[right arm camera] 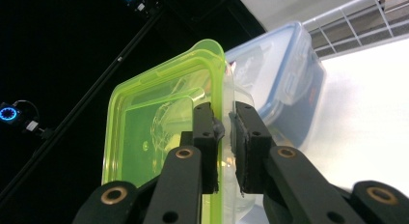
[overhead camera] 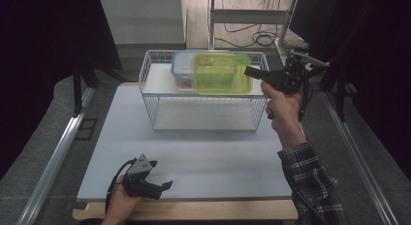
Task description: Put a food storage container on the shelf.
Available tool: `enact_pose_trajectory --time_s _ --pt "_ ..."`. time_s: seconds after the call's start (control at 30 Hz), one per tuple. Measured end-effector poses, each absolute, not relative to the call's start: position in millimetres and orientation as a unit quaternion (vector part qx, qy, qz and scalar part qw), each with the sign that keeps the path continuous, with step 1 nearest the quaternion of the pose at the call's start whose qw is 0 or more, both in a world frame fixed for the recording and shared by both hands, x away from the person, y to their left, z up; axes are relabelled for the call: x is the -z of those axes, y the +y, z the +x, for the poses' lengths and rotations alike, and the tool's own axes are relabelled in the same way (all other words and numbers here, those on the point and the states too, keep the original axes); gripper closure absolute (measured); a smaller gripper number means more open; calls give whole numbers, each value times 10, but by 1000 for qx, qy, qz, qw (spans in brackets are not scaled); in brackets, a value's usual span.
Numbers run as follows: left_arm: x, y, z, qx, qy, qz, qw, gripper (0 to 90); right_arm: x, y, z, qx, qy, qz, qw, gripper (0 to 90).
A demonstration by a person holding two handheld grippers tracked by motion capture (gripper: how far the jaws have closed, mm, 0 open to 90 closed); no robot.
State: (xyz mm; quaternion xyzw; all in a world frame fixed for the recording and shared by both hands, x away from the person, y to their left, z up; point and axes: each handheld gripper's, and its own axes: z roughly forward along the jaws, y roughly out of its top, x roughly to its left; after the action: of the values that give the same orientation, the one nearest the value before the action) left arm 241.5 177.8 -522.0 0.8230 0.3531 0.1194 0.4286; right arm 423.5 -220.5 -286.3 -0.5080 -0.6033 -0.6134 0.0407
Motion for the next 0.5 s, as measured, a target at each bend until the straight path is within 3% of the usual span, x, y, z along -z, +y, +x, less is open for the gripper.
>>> enact_pose_trajectory --time_s 0.5 --pt "5217 1788 2411 -118 354 822 430 64 2605 -1892 4518 608 -603 -516 8 809"
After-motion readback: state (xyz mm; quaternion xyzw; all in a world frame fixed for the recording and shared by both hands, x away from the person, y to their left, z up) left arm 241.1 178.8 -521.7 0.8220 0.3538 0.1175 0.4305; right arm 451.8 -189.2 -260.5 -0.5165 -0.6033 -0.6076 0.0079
